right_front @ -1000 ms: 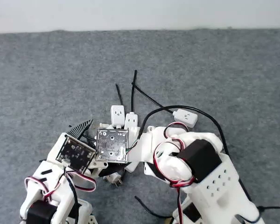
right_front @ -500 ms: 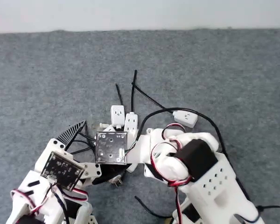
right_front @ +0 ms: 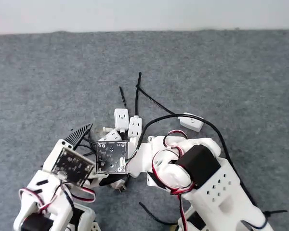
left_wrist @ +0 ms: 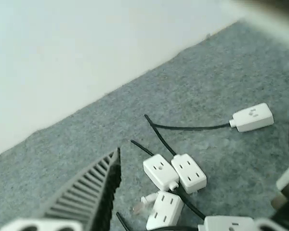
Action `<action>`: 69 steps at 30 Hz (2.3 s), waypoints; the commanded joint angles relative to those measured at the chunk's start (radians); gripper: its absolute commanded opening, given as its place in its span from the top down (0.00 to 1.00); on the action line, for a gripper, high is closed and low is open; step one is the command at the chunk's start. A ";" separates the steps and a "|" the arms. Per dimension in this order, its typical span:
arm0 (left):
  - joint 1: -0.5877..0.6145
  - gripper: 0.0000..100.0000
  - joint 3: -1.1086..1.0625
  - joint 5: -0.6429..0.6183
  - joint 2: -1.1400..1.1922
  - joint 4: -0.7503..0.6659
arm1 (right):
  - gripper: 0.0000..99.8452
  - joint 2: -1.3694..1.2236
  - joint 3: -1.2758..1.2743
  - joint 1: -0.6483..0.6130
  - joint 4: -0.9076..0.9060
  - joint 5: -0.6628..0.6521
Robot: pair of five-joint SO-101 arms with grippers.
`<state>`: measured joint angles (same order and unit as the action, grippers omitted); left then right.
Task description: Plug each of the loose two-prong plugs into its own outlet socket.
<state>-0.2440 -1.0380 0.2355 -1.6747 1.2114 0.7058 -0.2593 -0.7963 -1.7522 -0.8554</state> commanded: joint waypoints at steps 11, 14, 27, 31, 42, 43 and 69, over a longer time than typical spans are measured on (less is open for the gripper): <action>0.002 0.48 -0.094 -0.006 -0.005 -0.068 | 0.99 0.015 0.118 -0.002 -0.025 0.037; 0.003 0.48 -0.142 -0.006 -0.005 -0.110 | 0.99 0.015 0.118 -0.001 -0.025 0.037; 0.003 0.48 -0.174 -0.006 -0.005 -0.138 | 0.99 0.016 0.118 -0.004 -0.036 0.040; 0.002 0.48 -0.176 -0.006 -0.005 -0.138 | 0.99 0.016 0.117 -0.004 -0.036 0.040; 0.003 0.48 -0.186 -0.006 -0.005 -0.146 | 0.99 0.002 0.114 0.001 -0.027 0.041; 0.005 0.48 -0.188 -0.006 -0.005 -0.155 | 0.99 0.002 0.114 0.001 -0.019 0.040; 0.341 0.56 -0.426 -0.074 0.006 -0.542 | 0.99 -0.875 0.778 0.329 -0.048 -0.325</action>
<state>0.0813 -1.4615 0.1803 -1.6655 0.7158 -0.0322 0.3345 -0.4833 -1.7077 -1.0411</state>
